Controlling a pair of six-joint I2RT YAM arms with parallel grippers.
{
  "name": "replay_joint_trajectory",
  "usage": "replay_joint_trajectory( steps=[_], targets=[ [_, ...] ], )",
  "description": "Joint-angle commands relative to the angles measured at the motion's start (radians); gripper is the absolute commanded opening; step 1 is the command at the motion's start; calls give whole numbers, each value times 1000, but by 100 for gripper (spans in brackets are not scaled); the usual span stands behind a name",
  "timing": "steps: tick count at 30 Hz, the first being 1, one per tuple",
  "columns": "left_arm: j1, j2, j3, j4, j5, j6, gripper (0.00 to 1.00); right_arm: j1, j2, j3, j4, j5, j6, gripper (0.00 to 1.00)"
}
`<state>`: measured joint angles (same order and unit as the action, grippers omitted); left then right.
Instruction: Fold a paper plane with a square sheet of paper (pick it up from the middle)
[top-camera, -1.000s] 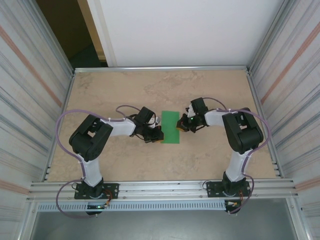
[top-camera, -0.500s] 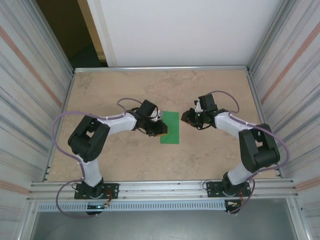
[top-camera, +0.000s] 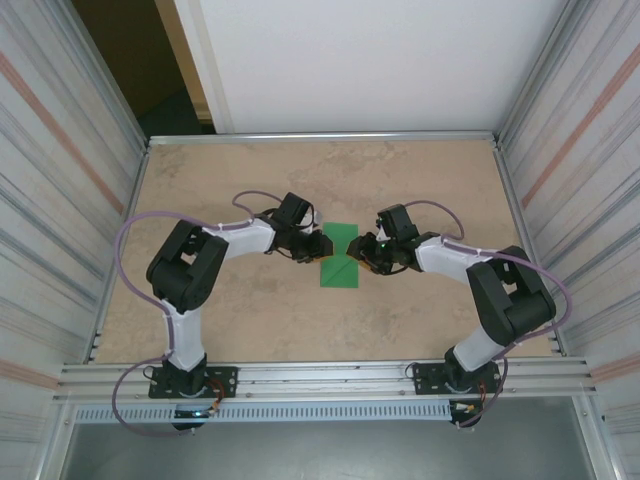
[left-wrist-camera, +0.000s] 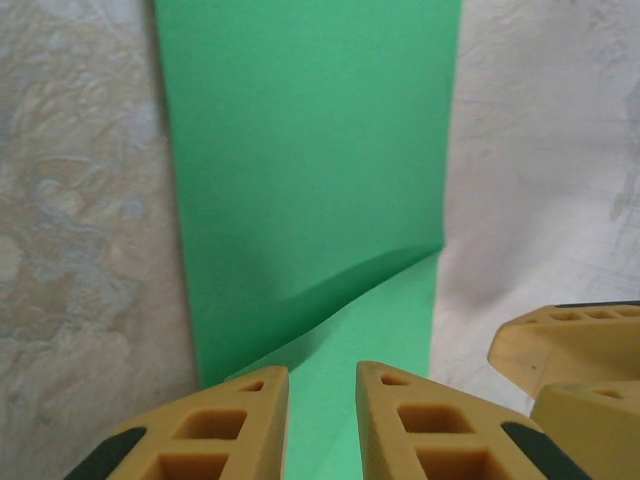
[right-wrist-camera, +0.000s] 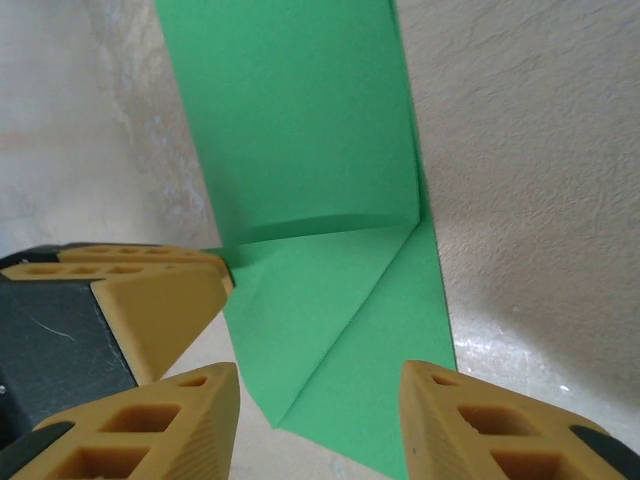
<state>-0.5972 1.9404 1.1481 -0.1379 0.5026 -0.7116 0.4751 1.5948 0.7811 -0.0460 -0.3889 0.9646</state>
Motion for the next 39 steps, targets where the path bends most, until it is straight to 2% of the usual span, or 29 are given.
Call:
replay_joint_trajectory(
  steps=[1,10,22,34,39],
  targets=[
    [5,17,4,-9,-23,-15,25,13,35,19,24,4,53,41],
    [12,29,-54,18,-33,-60,25,20,83,32,54,1,113,39],
    [15,34,-63,17,-22,-54,24,22,140,34,120,-25,141,23],
    [16,25,-69,16,-25,-54,24,21,166,-38,313,-78,197,19],
    [19,15,-67,17,-24,-55,24,24,174,-60,338,-77,236,18]
  ],
)
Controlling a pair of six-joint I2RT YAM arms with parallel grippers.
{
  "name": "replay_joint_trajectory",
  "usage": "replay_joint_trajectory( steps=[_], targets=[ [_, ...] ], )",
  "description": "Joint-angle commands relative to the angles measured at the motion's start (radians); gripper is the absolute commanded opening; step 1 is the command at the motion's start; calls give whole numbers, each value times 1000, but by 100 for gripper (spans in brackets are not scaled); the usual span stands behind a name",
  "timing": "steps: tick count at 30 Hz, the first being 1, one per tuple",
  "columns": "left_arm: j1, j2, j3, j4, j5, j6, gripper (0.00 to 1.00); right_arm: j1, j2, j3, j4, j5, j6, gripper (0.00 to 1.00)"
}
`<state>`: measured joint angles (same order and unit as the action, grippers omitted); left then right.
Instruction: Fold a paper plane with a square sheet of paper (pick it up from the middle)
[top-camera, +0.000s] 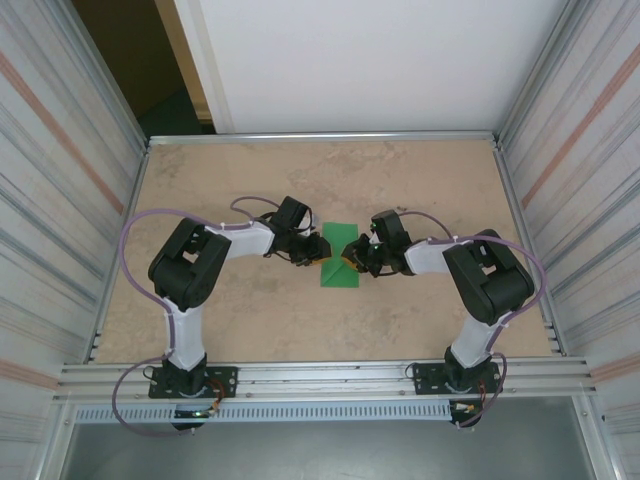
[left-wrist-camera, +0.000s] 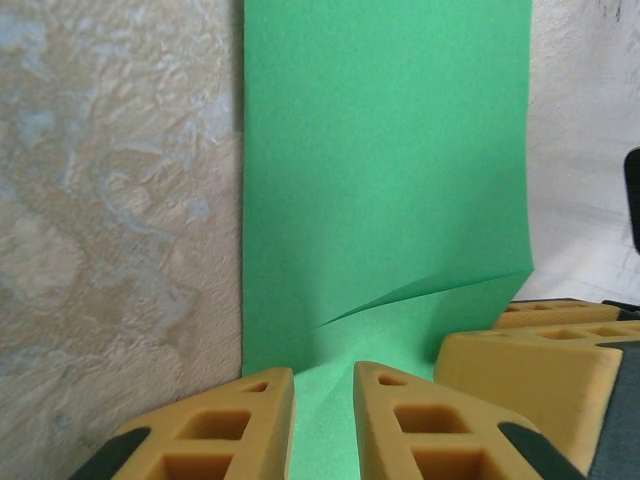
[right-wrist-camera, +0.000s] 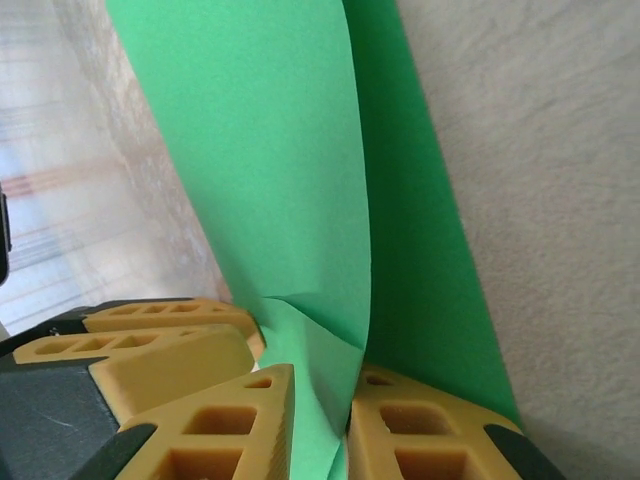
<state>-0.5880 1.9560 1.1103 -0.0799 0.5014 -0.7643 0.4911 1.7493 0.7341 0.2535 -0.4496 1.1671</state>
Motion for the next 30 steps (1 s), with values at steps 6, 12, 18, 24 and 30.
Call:
replay_joint_trajectory(
  steps=[6,12,18,24,30],
  targets=[
    [15,-16,-23,-23,-4,-16,24,10,22,-26,83,-12,31,12],
    [55,-105,-43,110,46,-102,29,9,-24,-32,134,9,-40,2],
    [122,-293,-163,213,66,-160,47,-21,-160,-29,140,-1,-109,0],
    [167,-509,-281,253,87,-162,77,-66,-279,10,147,-106,-126,0],
    [158,-650,-358,384,127,-217,95,-71,-335,72,167,-186,-69,0]
  ],
)
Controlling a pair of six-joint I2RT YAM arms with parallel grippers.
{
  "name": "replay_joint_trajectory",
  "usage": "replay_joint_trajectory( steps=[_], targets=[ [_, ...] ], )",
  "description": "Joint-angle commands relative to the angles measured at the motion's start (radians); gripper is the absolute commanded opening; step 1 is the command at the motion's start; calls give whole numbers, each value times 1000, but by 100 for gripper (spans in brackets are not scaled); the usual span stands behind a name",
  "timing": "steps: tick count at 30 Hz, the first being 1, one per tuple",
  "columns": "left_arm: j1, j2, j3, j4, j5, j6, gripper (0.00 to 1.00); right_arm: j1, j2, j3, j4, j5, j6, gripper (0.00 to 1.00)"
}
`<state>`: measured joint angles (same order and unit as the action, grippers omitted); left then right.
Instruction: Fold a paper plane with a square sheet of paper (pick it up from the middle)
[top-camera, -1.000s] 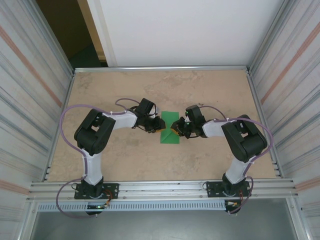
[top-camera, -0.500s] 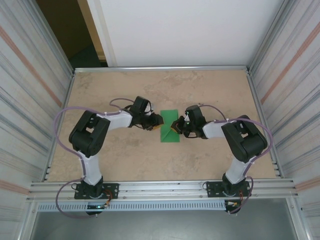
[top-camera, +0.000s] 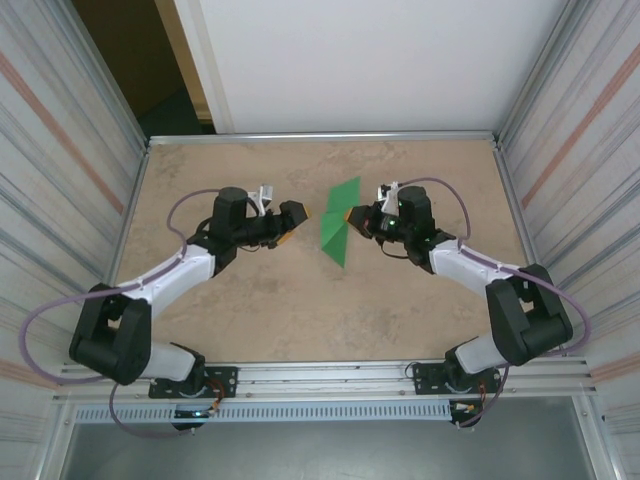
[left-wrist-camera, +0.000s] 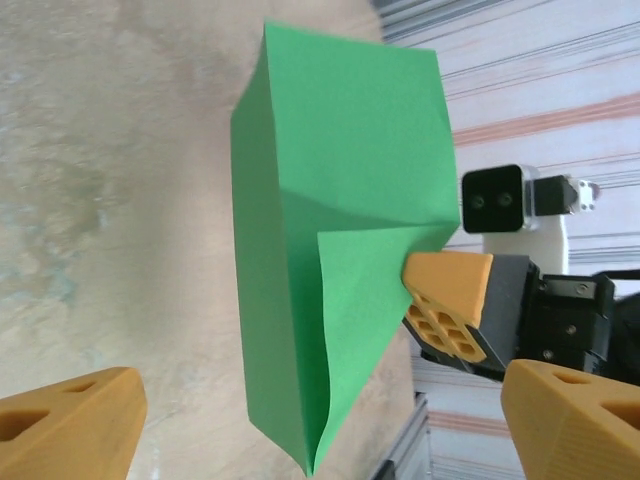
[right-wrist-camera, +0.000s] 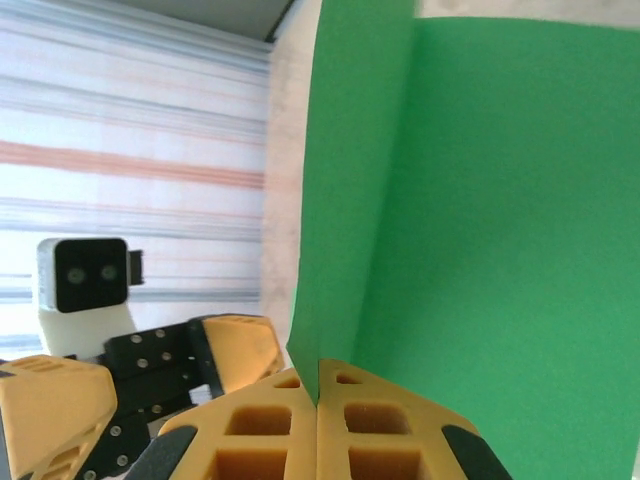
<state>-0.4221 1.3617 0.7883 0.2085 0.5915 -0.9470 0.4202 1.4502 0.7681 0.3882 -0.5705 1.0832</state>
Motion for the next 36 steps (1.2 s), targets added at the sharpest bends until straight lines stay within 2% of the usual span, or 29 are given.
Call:
replay_joint_trajectory(
  steps=[1,5,8,12,17,20,27,36],
  targets=[
    [-14,-72,-46,115,43,-43,96,2,-39,45,54,-77,36,0],
    [-50,-98,-45,129,52,-56,98,17,-44,79,98,-116,78,1],
    [-98,-65,3,136,15,-72,97,25,-54,94,99,-136,78,1],
    [-154,6,80,188,43,-82,91,26,-87,88,108,-140,116,2],
    [-159,13,56,298,50,-132,83,23,-147,76,69,-119,112,2],
    [-158,-4,49,298,49,-123,79,13,-180,75,27,-111,98,2],
    [-158,-44,36,276,45,-72,60,-3,-200,82,-37,-117,51,3],
    [-146,-34,43,287,66,-77,39,-8,-175,87,-54,-132,42,6]
  ],
)
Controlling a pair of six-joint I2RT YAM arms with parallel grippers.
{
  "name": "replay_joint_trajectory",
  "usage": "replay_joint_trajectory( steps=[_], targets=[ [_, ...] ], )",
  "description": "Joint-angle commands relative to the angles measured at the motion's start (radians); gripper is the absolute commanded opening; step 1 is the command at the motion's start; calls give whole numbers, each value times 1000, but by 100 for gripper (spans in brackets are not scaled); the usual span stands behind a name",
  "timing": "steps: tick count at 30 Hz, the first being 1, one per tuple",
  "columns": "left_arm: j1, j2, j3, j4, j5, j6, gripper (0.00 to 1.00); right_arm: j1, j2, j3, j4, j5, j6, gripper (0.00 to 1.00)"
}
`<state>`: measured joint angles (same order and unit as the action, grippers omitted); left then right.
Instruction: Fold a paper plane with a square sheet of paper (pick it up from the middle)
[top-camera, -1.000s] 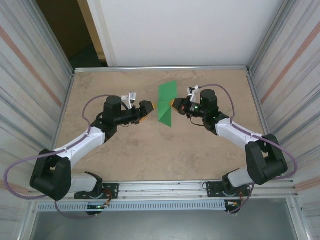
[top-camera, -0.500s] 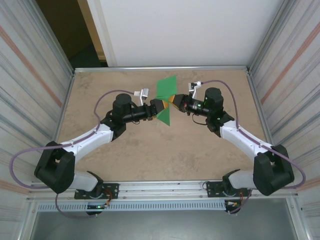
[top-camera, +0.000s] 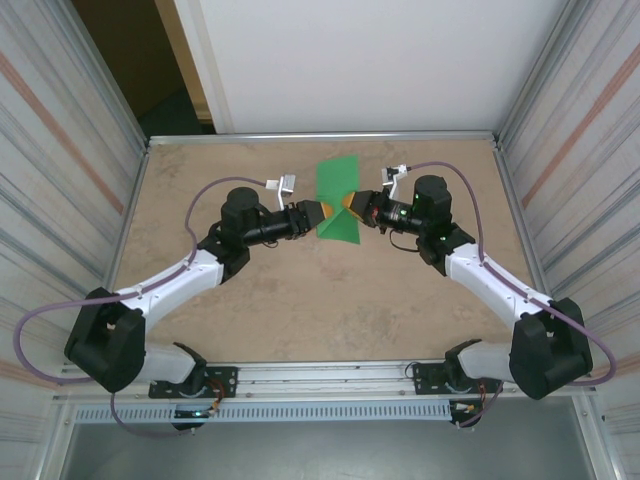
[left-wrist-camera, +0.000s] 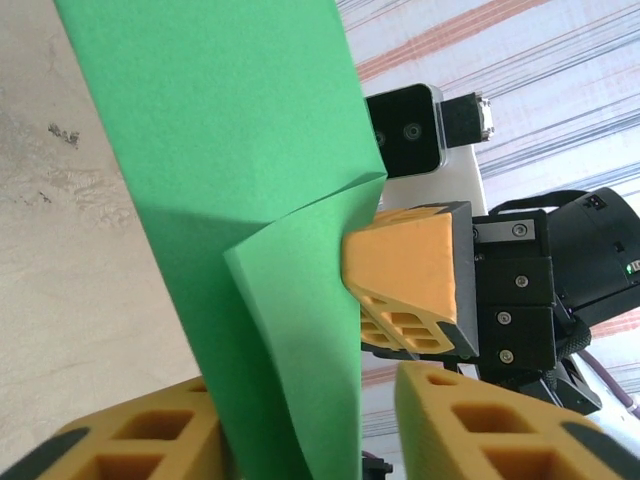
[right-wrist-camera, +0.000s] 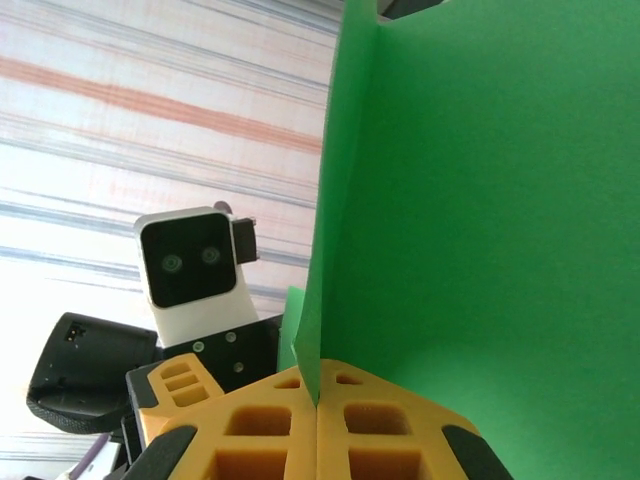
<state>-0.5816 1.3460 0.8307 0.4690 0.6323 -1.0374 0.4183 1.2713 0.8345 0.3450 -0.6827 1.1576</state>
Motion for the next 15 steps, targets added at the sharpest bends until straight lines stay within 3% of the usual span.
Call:
replay_joint_trajectory(
  steps=[1,8,15],
  targets=[
    [18,-14,6,16,27,10,36,-5,4,20,-12,-16,-33,6],
    [34,5,10,36,44,-5,22,-12,8,16,-26,-9,-37,15],
    [53,15,11,-3,35,40,15,-41,-40,26,-209,70,-125,51]
  ],
)
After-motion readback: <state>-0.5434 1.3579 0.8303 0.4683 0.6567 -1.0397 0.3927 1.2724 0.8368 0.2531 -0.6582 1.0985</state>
